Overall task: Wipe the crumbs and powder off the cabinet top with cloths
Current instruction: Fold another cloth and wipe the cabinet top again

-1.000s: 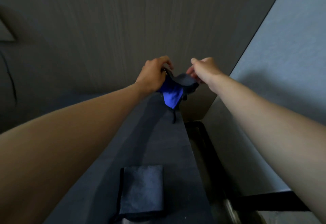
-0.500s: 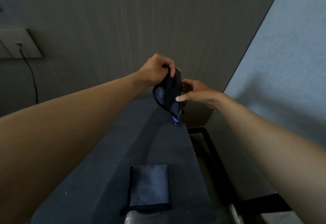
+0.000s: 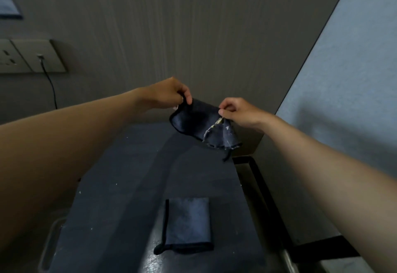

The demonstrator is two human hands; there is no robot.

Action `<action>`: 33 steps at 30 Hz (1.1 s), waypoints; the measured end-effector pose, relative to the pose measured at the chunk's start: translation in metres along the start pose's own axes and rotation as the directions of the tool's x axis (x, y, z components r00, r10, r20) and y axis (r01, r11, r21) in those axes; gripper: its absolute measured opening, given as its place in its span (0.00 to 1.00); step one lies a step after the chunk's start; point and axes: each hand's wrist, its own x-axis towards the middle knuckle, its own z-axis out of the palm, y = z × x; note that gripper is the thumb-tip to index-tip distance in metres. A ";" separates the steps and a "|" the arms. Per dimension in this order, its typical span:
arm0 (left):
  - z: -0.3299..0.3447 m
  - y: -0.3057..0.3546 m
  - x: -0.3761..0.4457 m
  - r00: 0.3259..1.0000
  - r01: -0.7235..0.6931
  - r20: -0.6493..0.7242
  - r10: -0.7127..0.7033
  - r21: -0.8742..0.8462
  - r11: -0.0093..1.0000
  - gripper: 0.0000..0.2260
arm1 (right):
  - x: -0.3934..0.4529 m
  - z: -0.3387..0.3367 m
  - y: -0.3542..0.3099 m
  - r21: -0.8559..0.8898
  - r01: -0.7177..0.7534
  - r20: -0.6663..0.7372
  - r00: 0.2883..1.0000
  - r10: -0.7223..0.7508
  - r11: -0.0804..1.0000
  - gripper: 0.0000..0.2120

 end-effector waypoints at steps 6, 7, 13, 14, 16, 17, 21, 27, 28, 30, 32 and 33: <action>-0.009 -0.009 -0.010 0.998 0.049 -0.040 -0.058 -0.201 0.978 0.05 | 0.004 0.008 -0.009 0.146 -0.003 0.009 1.000 0.001 0.989 0.05; -0.012 -0.012 -0.012 0.997 0.010 -0.073 -0.021 -0.141 0.990 0.07 | 0.003 0.008 -0.010 0.166 -0.014 0.040 0.999 0.008 0.986 0.12; -0.020 -0.027 -0.021 0.989 -0.008 -0.145 -0.014 -0.153 0.988 0.18 | 0.000 0.015 -0.015 -0.015 0.039 0.123 0.992 -0.037 0.999 0.18; -0.020 -0.028 -0.022 0.991 -0.007 -0.136 -0.011 -0.134 0.991 0.17 | 0.001 0.015 -0.014 -0.041 0.032 0.123 0.992 -0.027 0.999 0.17; -0.019 -0.030 -0.025 0.992 -0.012 -0.128 -0.003 -0.114 0.993 0.13 | 0.002 0.016 -0.013 -0.110 0.025 0.110 0.994 -0.013 0.994 0.14; -0.018 -0.030 -0.027 0.991 -0.010 -0.132 -0.006 -0.118 0.993 0.11 | 0.002 0.017 -0.012 -0.127 0.025 0.098 0.995 -0.012 0.992 0.11; -0.004 -0.026 -0.025 0.970 -0.034 -0.244 0.004 -0.119 0.992 0.07 | 0.003 0.023 -0.011 0.073 -0.132 0.044 0.991 0.129 0.989 0.07; 0.039 0.004 -0.032 0.908 -0.180 -0.377 0.184 0.047 0.983 0.06 | 0.010 0.034 -0.022 0.609 -0.344 0.053 0.917 0.396 0.715 0.05; 0.048 0.008 -0.033 0.907 -0.224 -0.349 0.236 0.075 0.972 0.06 | 0.012 0.036 -0.023 0.669 -0.359 0.081 0.906 0.416 0.650 0.06; 0.061 0.012 -0.034 0.903 -0.308 -0.269 0.334 0.136 0.942 0.06 | 0.015 0.037 -0.027 0.739 -0.369 0.125 0.897 0.423 0.564 0.05; 0.065 0.012 -0.032 0.893 -0.366 -0.213 0.396 0.169 0.915 0.07 | 0.015 0.035 -0.030 0.795 -0.354 0.153 0.903 0.402 0.493 0.06; 0.065 0.010 -0.031 0.885 -0.396 -0.191 0.424 0.171 0.902 0.09 | 0.015 0.033 -0.031 0.814 -0.340 0.162 0.911 0.380 0.470 0.07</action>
